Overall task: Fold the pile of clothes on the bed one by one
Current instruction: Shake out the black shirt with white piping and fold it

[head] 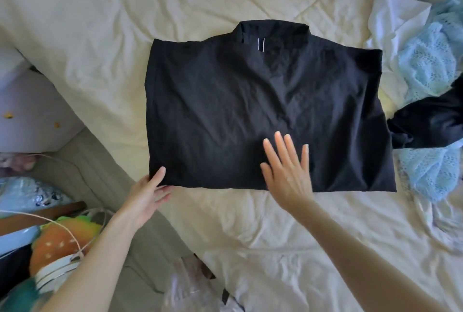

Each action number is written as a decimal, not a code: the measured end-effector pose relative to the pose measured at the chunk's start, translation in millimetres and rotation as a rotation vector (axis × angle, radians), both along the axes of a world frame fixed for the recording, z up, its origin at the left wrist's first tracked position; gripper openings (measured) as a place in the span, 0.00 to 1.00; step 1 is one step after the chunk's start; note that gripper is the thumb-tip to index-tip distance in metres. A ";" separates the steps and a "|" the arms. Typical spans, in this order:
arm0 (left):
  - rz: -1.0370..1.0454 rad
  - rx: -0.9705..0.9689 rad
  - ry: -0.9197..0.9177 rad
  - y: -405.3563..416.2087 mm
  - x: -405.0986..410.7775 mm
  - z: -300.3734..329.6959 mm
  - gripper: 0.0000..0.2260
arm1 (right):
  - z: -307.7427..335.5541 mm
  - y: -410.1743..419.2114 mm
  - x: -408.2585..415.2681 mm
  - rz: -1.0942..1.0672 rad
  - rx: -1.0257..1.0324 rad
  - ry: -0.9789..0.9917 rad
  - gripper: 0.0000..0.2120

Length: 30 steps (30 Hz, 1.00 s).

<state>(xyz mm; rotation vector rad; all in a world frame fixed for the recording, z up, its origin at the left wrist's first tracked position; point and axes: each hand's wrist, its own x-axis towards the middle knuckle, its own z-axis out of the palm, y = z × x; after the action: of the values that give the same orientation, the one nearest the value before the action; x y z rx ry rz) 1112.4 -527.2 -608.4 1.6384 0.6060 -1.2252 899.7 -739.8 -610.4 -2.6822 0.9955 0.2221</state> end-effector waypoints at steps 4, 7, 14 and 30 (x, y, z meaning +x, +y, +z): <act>0.327 -0.006 0.048 4.1 -5.5 -2.9 0.15 | 7.9 63.2 4.5 -0.017 0.062 0.022 0.22; 0.392 0.008 -0.026 10.9 -2.1 7.7 0.11 | 3.3 93.2 4.0 -0.112 0.128 0.115 0.26; 0.370 0.047 -0.276 13.5 28.4 65.5 0.05 | 6.7 109.3 26.8 -0.011 0.240 0.133 0.26; -0.535 -0.325 -1.234 -143.5 -122.0 132.6 0.06 | 82.6 24.3 -46.2 -1.070 1.318 -0.886 0.12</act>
<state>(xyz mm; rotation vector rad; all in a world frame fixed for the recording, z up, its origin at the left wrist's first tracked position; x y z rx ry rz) 990.4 -670.7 -475.7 1.9262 -0.7879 -0.3916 853.5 -715.6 -527.8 -0.7144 1.1446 -0.3800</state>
